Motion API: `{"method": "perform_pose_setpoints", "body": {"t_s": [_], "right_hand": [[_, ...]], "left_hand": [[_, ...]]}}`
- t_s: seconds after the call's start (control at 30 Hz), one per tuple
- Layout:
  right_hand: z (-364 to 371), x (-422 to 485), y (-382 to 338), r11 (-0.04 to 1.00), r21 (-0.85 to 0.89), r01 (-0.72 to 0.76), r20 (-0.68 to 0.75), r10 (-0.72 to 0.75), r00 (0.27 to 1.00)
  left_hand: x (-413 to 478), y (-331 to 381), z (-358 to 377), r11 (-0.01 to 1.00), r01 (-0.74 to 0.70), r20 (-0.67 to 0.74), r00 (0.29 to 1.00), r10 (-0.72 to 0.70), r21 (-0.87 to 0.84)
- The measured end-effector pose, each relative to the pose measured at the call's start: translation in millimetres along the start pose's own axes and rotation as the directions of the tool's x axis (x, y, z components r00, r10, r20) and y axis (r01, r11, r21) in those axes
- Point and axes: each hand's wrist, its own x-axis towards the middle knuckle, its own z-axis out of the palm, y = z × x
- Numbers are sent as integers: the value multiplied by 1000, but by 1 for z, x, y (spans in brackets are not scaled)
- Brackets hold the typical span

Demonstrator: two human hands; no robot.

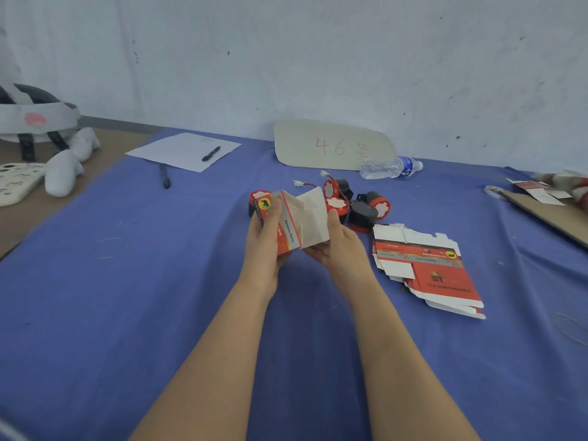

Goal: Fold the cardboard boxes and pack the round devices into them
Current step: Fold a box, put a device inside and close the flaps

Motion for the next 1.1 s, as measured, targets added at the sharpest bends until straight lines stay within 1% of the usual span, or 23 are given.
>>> {"method": "perform_pose_setpoints", "body": {"t_s": [0.1,0.17,0.2,0.27,0.3,0.37,0.4,0.47,0.5,0.6,0.63,0.7,0.77,0.83,0.87,0.9,0.93,1.0,1.03,1.07,1.1], "right_hand": [[-7,2,3,979,-180,97,-24,-103,994],[-8,4,5,963,-233,134,-32,-146,989],[-8,4,6,963,-235,134,-55,-151,987],[-9,5,7,981,-172,88,-115,-109,987],[-9,5,6,997,-74,28,-119,-36,992],[-6,3,4,978,157,-140,-41,149,988],[-5,2,4,961,182,-207,2,210,978],[-2,2,5,959,99,-267,43,264,964],[0,2,5,962,48,-270,50,268,962],[2,4,4,955,-151,-256,-14,257,966],[2,5,4,945,-180,-272,-37,270,962],[3,6,5,941,-138,-310,-57,305,951],[2,6,4,954,-47,-296,-106,290,951],[0,6,6,975,28,-219,-180,220,959],[0,6,7,980,89,-176,-191,190,963],[1,5,7,973,169,-154,-168,182,969],[3,5,6,959,241,-149,-114,181,977],[6,5,3,933,327,-147,6,154,988],[8,4,3,929,339,-148,33,145,989],[9,4,3,936,324,-140,30,138,990],[8,4,3,954,276,-114,-5,120,993]], "left_hand": [[-1,1,2,999,40,-2,999,-40,10],[-2,1,4,997,76,-3,997,-76,26],[-2,1,3,996,93,14,996,-93,4],[-5,3,1,983,151,121,983,-138,-106],[-6,4,0,970,183,187,970,-152,-161],[-8,5,-2,939,246,301,939,-168,-241],[-9,6,-2,924,275,351,920,-174,-264],[-10,5,-2,911,307,415,893,-175,-276],[-9,4,-2,912,309,426,888,-175,-271],[-7,2,-3,926,294,431,886,-172,-235],[-7,2,-3,934,283,433,886,-167,-218],[-8,2,1,954,248,431,889,-154,-171],[-10,2,7,976,178,392,913,-114,-129],[-9,-2,9,995,28,293,956,1,-97],[-8,-4,10,997,-54,226,972,67,-62],[-7,-6,9,992,-122,153,981,122,-11],[-7,-8,9,983,-177,98,980,172,47],[-7,-10,9,947,-275,66,961,268,167],[-7,-12,9,921,-315,69,949,308,230],[-6,-14,9,895,-344,66,938,340,284],[-5,-17,9,869,-360,52,929,365,339]]}}
